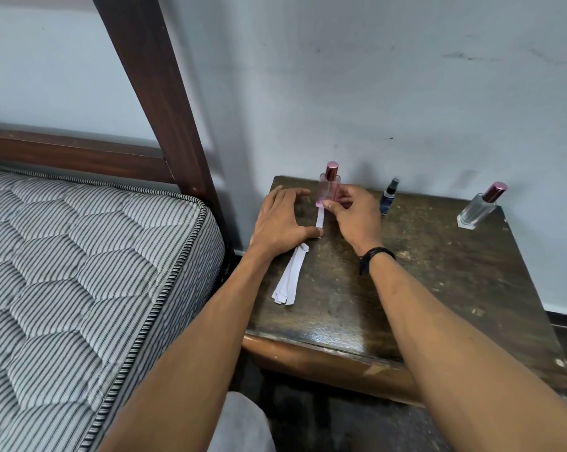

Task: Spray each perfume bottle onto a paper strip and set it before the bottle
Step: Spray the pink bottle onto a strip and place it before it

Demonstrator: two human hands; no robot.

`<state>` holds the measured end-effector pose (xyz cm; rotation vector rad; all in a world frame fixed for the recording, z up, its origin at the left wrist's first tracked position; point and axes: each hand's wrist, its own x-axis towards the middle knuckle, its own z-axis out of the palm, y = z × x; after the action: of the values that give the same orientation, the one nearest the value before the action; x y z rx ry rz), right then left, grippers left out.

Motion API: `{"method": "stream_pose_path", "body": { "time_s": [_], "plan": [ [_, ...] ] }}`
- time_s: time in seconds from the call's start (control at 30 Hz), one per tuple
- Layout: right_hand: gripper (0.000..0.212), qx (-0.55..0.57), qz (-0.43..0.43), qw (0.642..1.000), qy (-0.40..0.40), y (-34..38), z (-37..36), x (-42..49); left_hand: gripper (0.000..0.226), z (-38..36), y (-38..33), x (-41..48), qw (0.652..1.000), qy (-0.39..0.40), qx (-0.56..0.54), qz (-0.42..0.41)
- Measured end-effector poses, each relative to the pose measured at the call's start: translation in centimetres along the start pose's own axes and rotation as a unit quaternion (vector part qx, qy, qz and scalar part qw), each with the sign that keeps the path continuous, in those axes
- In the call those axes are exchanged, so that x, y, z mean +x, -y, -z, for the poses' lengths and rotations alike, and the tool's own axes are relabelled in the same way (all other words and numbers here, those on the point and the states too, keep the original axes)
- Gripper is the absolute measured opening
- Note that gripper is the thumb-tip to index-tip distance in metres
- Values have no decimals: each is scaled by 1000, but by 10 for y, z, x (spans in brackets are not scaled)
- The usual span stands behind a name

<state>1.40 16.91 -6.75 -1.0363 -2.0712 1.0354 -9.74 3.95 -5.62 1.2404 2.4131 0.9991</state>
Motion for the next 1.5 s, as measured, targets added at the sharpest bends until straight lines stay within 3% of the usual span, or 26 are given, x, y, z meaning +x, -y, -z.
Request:
{"method": "stream_pose_path", "body": {
  "time_s": [0.4,0.67,0.8,1.5],
  "plan": [
    [33,0,12,1000,0,2,1,-1,79,0,4,1,1000,-8,-11,-6],
    [31,-2,8,1000,7,0,1,0,47,1,4,0,1000,10,-12,-26],
    [31,-9,7,1000,6,0,0,0,42,3,-1,-2,999,33,6,-10],
    [33,0,7,1000,15,6,3,0,45,2,-5,-1,998,46,37,17]
  ]
}}
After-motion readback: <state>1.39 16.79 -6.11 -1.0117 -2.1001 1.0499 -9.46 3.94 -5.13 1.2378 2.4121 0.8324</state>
